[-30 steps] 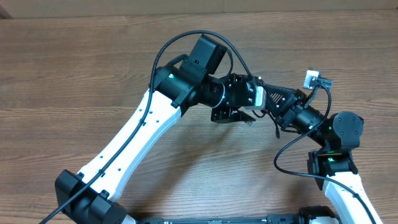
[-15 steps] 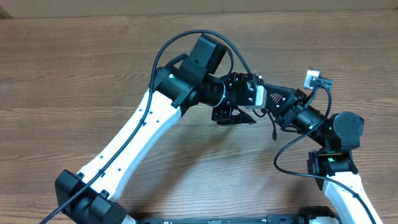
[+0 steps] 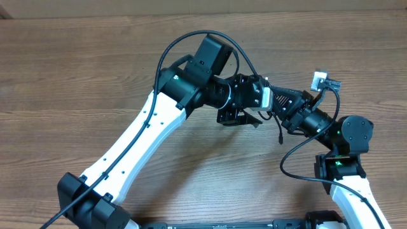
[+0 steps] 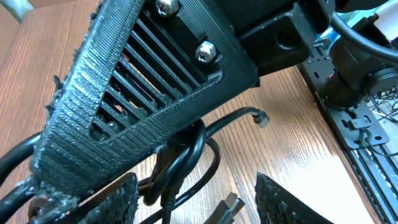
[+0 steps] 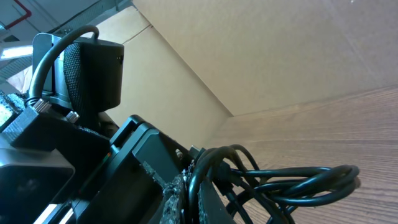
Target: Untangle cables
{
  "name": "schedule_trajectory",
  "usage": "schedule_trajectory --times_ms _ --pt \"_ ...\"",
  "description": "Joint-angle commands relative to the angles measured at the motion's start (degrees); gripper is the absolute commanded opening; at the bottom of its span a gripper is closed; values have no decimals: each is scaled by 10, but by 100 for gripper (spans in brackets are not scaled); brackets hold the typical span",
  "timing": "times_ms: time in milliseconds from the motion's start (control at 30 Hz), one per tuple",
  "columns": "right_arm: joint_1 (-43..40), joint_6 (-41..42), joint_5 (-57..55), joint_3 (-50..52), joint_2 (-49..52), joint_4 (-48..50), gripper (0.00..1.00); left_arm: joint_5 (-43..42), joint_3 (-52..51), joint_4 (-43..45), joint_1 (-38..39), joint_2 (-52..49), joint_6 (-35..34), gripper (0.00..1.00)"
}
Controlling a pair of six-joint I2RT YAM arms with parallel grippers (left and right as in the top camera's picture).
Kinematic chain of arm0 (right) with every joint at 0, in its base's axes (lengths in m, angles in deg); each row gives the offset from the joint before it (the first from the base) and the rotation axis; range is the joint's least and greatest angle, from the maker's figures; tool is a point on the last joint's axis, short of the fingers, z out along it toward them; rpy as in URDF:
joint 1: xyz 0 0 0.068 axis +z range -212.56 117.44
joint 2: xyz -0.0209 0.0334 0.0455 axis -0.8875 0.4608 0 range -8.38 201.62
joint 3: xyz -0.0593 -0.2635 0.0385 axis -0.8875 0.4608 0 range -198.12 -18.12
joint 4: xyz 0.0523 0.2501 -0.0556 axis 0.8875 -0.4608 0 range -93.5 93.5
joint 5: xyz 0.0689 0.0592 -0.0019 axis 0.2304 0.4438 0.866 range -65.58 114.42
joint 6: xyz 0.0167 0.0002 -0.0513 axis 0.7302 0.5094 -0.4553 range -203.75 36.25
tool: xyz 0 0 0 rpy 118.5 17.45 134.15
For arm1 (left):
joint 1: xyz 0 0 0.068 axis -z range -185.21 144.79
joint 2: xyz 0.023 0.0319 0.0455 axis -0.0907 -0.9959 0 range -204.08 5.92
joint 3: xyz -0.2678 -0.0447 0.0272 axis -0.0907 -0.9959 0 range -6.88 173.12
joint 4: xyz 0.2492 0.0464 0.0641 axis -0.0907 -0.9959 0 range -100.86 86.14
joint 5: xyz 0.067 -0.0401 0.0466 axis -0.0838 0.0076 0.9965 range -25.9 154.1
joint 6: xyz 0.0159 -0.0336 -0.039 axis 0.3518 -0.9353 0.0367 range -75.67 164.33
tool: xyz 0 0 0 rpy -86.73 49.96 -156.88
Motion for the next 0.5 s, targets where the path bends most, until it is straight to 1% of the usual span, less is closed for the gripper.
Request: schedule_trajectory --times_ms 0,67,267,333,467 --pt "-1 4 0 -13 -3 9 4 -3 7 2 4 -7 0 58" --pt "-1 4 0 -13 -3 9 4 -3 7 2 4 -7 0 51" --pt "-1 4 0 -13 -3 8 4 -2 7 4 4 -7 0 20" --pt "-1 4 0 -13 -3 8 4 -3 7 4 4 -7 0 16" --pt "-1 4 1 -13 -3 9 4 -3 7 4 4 -7 0 15"
